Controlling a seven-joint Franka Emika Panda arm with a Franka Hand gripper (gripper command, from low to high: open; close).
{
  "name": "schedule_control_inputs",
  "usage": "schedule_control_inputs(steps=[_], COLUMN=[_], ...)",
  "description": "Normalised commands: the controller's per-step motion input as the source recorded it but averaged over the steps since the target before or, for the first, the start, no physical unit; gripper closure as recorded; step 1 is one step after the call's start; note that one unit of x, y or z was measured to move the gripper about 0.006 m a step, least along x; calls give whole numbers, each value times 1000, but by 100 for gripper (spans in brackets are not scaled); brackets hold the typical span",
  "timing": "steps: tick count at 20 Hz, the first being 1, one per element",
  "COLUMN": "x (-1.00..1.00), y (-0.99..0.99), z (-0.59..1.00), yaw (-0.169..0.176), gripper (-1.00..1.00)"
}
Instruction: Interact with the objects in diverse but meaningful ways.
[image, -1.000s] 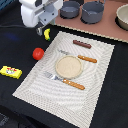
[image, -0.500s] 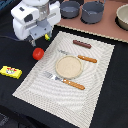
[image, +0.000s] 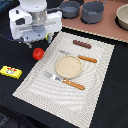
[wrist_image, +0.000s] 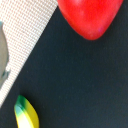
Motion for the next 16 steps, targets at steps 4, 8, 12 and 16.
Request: schedule_control_inputs(steps=[4, 8, 12, 16], x=[99, 23, 4, 0], y=[-167, -154, -173, -150], z=[-143, -141, -141, -209], yaw=[-137, -89, -58, -57], gripper=[-100, -100, -100, -100])
